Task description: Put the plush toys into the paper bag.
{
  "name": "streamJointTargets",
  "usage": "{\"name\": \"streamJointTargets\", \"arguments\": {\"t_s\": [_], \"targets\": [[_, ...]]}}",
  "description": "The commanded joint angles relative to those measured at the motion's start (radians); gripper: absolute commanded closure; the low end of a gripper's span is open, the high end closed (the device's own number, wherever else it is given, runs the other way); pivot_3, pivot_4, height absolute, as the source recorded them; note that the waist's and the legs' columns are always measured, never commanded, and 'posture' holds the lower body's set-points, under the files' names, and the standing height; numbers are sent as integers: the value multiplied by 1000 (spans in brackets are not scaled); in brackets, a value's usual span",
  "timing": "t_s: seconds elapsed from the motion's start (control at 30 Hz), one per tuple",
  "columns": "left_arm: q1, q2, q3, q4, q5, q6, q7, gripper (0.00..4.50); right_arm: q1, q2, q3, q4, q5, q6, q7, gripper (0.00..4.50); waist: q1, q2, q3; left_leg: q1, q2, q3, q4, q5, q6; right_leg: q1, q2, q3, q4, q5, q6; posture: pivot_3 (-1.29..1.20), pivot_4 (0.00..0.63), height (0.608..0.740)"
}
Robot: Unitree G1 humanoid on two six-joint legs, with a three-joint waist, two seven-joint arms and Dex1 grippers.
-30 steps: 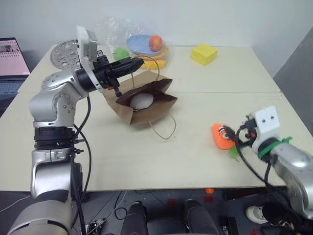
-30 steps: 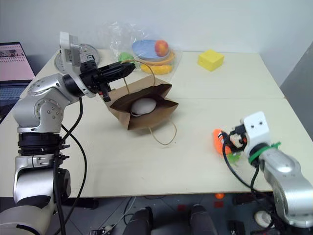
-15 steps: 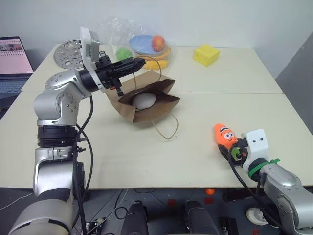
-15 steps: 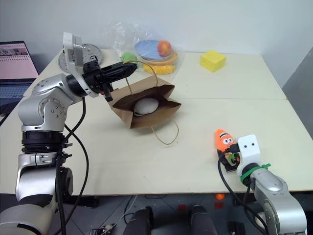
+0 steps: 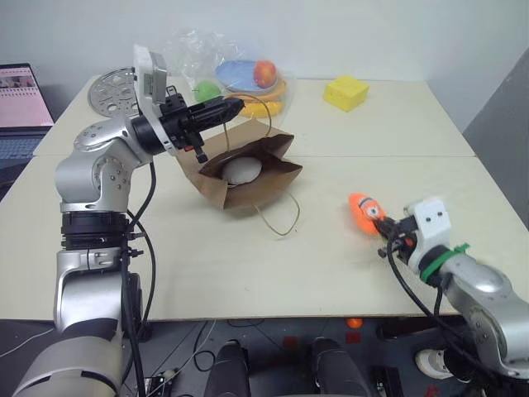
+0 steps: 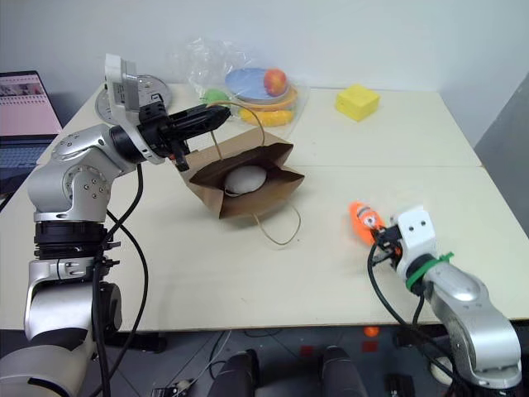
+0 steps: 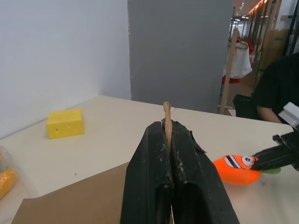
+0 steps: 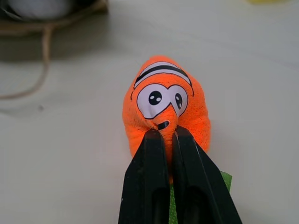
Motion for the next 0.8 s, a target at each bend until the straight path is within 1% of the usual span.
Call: {"name": "streamJointTargets", "arguments": {"t_s": [0.03, 0.1, 0.13, 0.23, 0.3, 0.37, 0.43, 0.5, 0.67, 0.73, 0.8], "targets": [[-24, 12, 7, -21, -7, -4, -5, 4500, -126, 24, 17, 3, 93, 18, 32, 4460, 0, 0, 0, 0, 0, 0, 0, 0, 0, 0, 0, 0, 0, 0, 0, 0, 150, 740], [-27, 10, 5, -20, -9, -2, -6, 4500, -208, 37, 73, 38, 91, 34, 27, 4460, 1, 0, 0, 0, 0, 0, 0, 0, 0, 0, 0, 0, 0, 0, 0, 0, 150, 740], [-28, 9, 2, -19, -8, -3, -8, 4500, -252, 61, 103, 69, 90, 46, 12, 4460, 2, 0, 0, 0, 0, 0, 0, 0, 0, 0, 0, 0, 0, 0, 0, 0, 150, 740], [-30, 5, -1, -19, -9, -4, -6, 4500, -330, 109, 166, 135, 64, 59, -36, 4460, 1, 0, 0, 0, 0, -1, 0, 0, 0, 0, 0, -1, 0, 0, 0, 0, 150, 740], [-33, 3, -4, -19, -8, -5, -4, 4500, -372, 144, 194, 161, 76, 73, -45, 4460, 4, 0, 0, -1, 0, -1, -1, 0, 0, -1, 0, -1, 0, 1, 0, 0, 150, 740], [-33, 4, -4, -21, -9, -5, -5, 4500, -429, 190, 246, 208, 75, 73, -49, 4460, 3, 0, 0, -1, 0, -1, -1, 0, 0, -1, 0, -1, 0, 3, -4, 0, 150, 740], [-36, 5, -2, -20, -13, 0, -4, 4500, -483, 224, 293, 280, 49, 44, -45, 4460, 2, 0, 0, -1, 0, -1, -1, 0, 0, -1, 0, -1, 0, 3, -4, 0, 150, 740], [-35, 7, -4, -21, -9, -3, -5, 4500, -532, 276, 288, 364, 41, 42, -68, 4460, 2, 0, 0, -1, 0, -1, -1, 0, 0, -1, 0, -1, 1, 3, -4, 0, 150, 740], [-22, 16, 3, -38, -14, 9, -3, 4500, -641, 315, 340, 551, -28, -40, -52, 4460, 4, 0, 0, -1, 0, -1, -1, 0, 0, -1, 0, -2, 1, 3, -4, 0, 150, 740], [-22, 17, 3, -39, -14, 10, -1, 4500, -695, 371, 311, 643, -25, -69, -70, 4460, 2, 0, 0, -1, 0, -2, -1, 0, 0, -1, 0, -2, 1, 3, -4, 0, 150, 740], [-23, 17, 2, -42, -15, 13, 0, 4500, -727, 394, 315, 716, -47, -99, -71, 4460, 1, 0, 0, -1, 1, -1, -2, 0, 0, -2, 1, -2, 1, 3, -4, 0, 150, 740]]}}
